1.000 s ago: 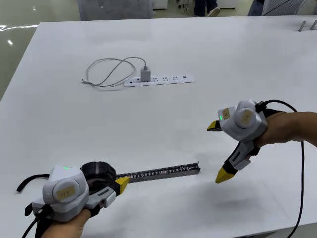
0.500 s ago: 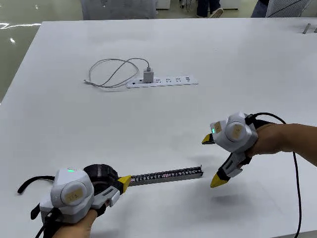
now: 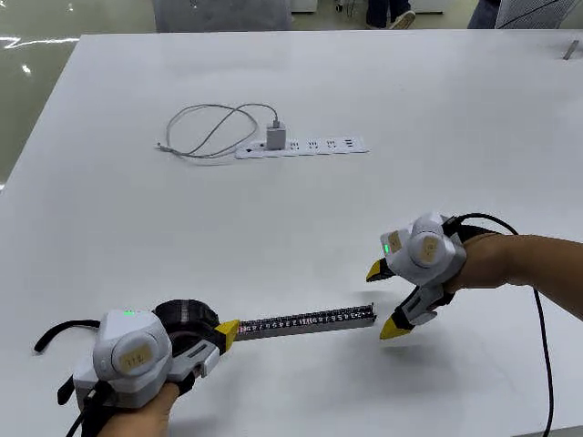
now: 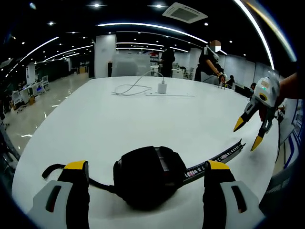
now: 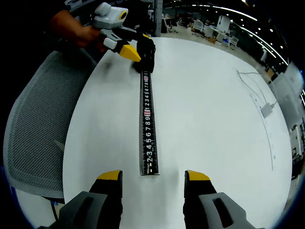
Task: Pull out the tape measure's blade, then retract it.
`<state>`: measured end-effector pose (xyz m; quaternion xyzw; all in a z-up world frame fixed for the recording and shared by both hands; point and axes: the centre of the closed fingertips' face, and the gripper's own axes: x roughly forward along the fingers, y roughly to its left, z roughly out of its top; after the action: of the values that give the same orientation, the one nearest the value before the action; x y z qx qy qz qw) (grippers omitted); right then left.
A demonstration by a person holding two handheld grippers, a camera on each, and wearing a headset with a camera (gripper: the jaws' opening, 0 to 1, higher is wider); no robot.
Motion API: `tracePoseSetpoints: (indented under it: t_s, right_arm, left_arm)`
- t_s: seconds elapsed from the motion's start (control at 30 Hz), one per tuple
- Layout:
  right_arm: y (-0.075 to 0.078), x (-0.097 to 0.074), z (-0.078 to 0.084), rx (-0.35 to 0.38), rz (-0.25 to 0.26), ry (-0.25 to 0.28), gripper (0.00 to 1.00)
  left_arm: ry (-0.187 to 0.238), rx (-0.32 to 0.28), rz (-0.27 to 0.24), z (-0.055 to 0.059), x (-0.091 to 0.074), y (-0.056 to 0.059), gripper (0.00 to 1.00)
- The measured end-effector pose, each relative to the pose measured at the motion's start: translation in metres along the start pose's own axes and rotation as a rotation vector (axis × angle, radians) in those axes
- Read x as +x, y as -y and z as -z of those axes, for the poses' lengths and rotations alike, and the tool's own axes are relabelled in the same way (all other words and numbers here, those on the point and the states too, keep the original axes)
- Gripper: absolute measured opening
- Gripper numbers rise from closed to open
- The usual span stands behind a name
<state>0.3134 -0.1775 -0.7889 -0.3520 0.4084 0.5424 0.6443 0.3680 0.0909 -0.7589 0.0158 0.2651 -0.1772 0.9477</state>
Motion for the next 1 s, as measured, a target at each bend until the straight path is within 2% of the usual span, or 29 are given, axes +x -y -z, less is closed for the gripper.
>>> tracePoseSetpoints:
  t_s: [0.5,1.0]
  right_arm:
    - [-0.002,0.011,-0.002,-0.022,-0.020,-0.006,0.24]
    - [-0.007,0.018,0.003,-0.030,-0.027,-0.018,0.14]
  left_arm:
    - [0.001,-0.006,-0.013,-0.001,-0.003,-0.002,0.99]
    - [0.004,-0.008,-0.016,-0.002,-0.002,-0.002,0.99]
